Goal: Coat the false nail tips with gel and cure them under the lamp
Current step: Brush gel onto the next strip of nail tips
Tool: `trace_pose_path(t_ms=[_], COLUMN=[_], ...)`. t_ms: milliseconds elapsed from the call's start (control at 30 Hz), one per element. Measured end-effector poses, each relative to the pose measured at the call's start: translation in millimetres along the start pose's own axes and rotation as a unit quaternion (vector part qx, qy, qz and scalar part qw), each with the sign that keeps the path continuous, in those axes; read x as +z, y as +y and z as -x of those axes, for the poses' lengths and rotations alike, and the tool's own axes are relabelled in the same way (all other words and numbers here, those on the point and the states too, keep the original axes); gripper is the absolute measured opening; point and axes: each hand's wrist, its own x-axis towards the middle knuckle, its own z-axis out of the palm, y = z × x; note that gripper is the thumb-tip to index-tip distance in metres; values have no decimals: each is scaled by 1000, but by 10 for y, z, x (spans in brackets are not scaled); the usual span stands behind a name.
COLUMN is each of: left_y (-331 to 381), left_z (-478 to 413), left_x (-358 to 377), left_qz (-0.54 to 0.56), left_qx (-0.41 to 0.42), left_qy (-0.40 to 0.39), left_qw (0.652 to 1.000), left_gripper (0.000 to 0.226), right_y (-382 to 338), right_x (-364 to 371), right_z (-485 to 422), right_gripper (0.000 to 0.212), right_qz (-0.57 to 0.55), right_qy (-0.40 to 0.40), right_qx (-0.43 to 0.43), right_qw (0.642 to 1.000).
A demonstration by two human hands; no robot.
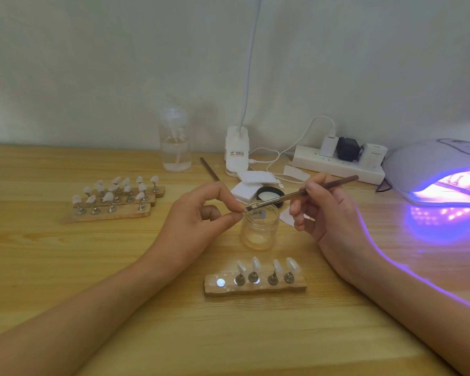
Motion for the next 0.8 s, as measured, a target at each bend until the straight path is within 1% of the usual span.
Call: trace_pose_path(t_ms=[67, 133, 200, 267, 400, 467, 533, 600, 667, 733, 800], left_y=[-2, -1, -1, -1, 3, 9, 11, 11, 14, 18, 15], left_z=[0, 1, 6, 10, 2, -2, 2, 9, 14, 12, 10], left_x=[1, 3, 0, -4, 2, 6, 3, -2, -1, 2, 0], left_qz=[-2, -6, -5, -3, -4, -3, -2, 1, 3, 3, 3], left_qx=[1, 1, 2, 0, -5, -7, -9, -12, -14, -14, -20], left_qy=[-2, -5, -5, -6, -5, -6, -6, -4, -3, -3, -2], left_qw=[1000, 1000, 1000, 1000, 1000, 1000, 1000, 1000, 1000, 1000, 1000], left_gripper=[11, 10, 10, 10, 10, 10, 10, 10, 9, 9, 10], right_y=[3, -6, -19, -9, 0, -13, -4, 10, 12, 2, 7], right_x=[4, -8, -4, 1, -16, -11, -4, -8, -26, -23, -13], right_z=[-6, -11, -6, 0, -16, -10, -1, -4, -9, -8, -1], right_gripper=[18, 18, 17, 16, 19, 19, 18, 18, 20, 20, 18], right_qz=[8, -7, -20, -4, -7, -13, 8, 24, 10, -7, 7], right_qy=[19, 31, 14, 3, 31, 14, 0, 14, 27, 8, -8], right_qx=[8, 12, 6, 1, 7, -6, -15, -11, -9, -18, -22], right_qw=[1000, 999, 1000, 1000, 999, 1000, 1000, 1000, 1000, 1000, 1000])
